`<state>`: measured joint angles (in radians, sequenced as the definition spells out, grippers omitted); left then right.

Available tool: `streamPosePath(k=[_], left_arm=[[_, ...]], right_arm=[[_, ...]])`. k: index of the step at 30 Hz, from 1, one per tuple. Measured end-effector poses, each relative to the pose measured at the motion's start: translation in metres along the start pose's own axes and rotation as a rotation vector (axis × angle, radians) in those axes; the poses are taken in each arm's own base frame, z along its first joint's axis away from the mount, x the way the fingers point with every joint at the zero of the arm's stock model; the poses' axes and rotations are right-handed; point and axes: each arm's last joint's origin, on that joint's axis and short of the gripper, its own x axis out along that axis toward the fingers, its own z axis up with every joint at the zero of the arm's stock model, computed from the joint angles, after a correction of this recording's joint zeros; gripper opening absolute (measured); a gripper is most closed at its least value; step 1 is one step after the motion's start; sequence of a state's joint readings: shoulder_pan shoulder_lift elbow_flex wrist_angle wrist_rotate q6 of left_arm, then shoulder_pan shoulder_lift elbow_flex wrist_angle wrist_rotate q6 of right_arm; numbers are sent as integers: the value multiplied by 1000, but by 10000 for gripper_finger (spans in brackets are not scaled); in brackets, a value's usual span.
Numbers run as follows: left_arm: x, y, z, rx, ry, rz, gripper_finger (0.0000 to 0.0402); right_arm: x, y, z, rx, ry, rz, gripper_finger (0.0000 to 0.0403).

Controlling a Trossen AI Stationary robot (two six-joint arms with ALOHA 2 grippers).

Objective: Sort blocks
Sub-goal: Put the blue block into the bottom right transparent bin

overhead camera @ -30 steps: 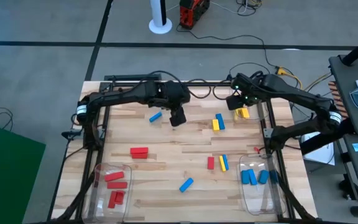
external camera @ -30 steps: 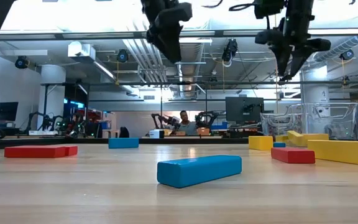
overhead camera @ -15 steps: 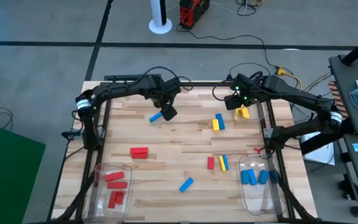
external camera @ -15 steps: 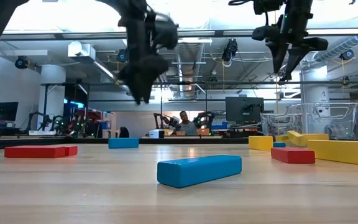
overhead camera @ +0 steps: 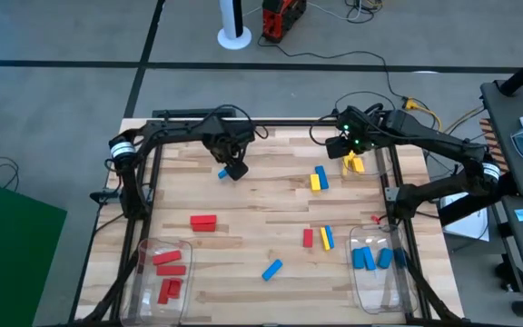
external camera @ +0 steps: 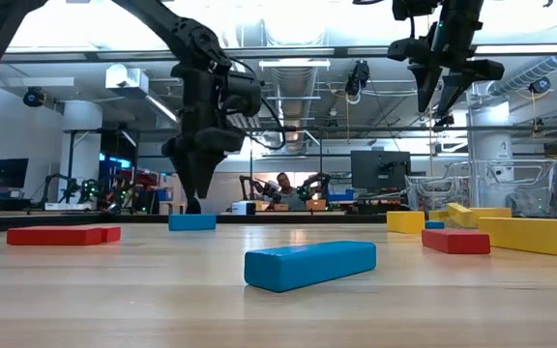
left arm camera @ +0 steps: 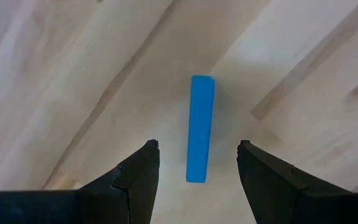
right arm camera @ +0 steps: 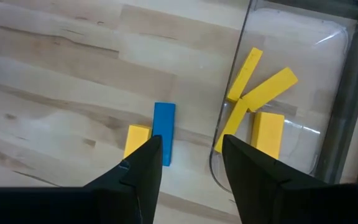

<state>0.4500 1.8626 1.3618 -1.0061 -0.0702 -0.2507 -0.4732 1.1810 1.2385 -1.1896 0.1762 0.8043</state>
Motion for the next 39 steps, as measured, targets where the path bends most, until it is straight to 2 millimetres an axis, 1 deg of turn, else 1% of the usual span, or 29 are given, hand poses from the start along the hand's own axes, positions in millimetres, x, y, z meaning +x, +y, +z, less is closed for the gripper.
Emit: streamPosePath(k=[6,15,18,23,33,36,39], left_arm=[[14,-1,-3,18,-24,-10,192],[34,0,-12,20,-25,-11,192],[40,0,-14,20,-33,-13,185],[46,1,-17,19,-35,-13,147],[49,1,-20,7,-33,-14,32],[46,0,-17,8,-37,-19,30],[36,-3,-12,40,-37,-39,30]], right_arm=[[0,0,0,0,0,0,155],[0,0,0,0,0,0,167],[0,0,0,0,0,0,168],[0,0,0,-1,0,0,162],[0,0,0,-4,-1,1,143],[0,0,0,-15,-1,2,140],[0,1,0,-46,-4,7,139]])
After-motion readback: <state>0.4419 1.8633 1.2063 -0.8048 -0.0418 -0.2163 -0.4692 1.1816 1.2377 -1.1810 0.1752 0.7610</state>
